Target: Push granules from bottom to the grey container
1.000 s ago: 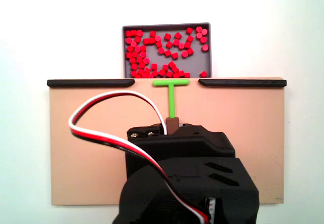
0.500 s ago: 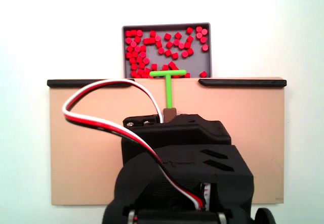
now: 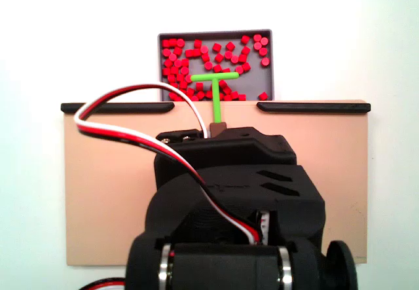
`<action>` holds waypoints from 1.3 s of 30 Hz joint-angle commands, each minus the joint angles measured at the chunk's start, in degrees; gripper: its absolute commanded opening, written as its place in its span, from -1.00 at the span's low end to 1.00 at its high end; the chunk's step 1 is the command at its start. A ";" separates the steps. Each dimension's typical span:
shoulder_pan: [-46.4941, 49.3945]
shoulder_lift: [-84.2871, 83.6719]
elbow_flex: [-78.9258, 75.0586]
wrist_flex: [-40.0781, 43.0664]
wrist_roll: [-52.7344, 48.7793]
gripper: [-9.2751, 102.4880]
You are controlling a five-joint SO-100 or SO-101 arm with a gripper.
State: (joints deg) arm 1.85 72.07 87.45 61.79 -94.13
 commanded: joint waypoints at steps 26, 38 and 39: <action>0.97 22.85 1.58 21.62 1.23 -0.85; 1.58 39.02 15.82 21.62 0.09 -0.85; 1.67 39.64 16.52 21.62 -0.09 -0.85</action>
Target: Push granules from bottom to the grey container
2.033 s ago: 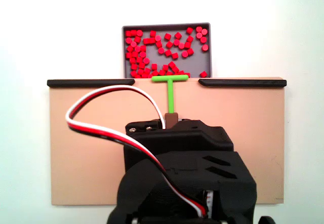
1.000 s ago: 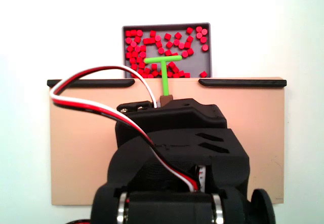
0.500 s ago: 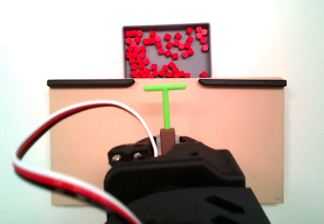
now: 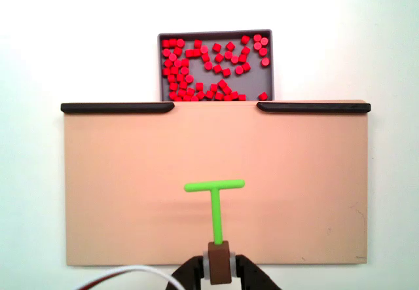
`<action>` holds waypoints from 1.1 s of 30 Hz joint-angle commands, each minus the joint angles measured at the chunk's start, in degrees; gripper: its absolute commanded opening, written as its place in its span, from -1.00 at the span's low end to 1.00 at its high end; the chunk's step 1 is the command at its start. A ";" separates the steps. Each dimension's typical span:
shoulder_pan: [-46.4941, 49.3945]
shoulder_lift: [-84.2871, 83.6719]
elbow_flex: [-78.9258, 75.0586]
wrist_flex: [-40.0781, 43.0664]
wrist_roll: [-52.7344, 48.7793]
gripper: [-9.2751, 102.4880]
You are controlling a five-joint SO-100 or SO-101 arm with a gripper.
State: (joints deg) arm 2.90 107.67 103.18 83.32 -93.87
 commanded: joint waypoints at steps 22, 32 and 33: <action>0.70 2.81 1.32 0.00 1.67 -0.84; 0.62 2.90 1.32 0.00 1.58 -0.84; 0.70 2.99 1.32 0.00 1.49 -0.84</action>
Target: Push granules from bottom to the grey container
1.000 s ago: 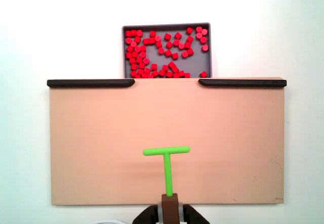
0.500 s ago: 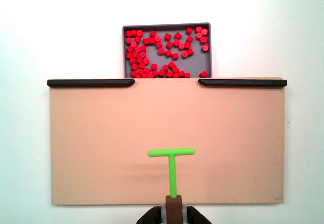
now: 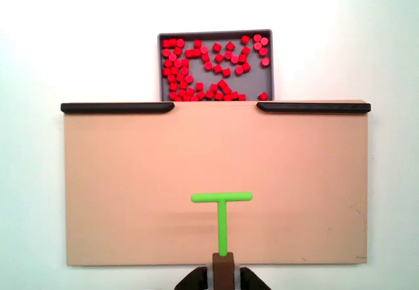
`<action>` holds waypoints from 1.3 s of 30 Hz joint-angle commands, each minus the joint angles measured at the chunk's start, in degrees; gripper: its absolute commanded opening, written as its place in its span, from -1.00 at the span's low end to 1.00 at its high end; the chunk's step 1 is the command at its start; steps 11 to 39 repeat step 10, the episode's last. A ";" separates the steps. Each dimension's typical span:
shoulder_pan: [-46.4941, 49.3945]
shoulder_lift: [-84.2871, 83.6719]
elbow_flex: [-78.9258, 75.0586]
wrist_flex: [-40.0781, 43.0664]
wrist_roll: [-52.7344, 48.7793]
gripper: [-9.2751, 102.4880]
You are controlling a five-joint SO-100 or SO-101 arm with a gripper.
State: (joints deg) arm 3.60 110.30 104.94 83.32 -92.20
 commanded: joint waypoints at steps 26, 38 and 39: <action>0.70 0.18 -0.44 0.00 1.23 -0.84; 0.70 0.18 -0.44 0.00 1.23 -0.84; 0.70 0.18 -0.44 0.00 1.23 -0.84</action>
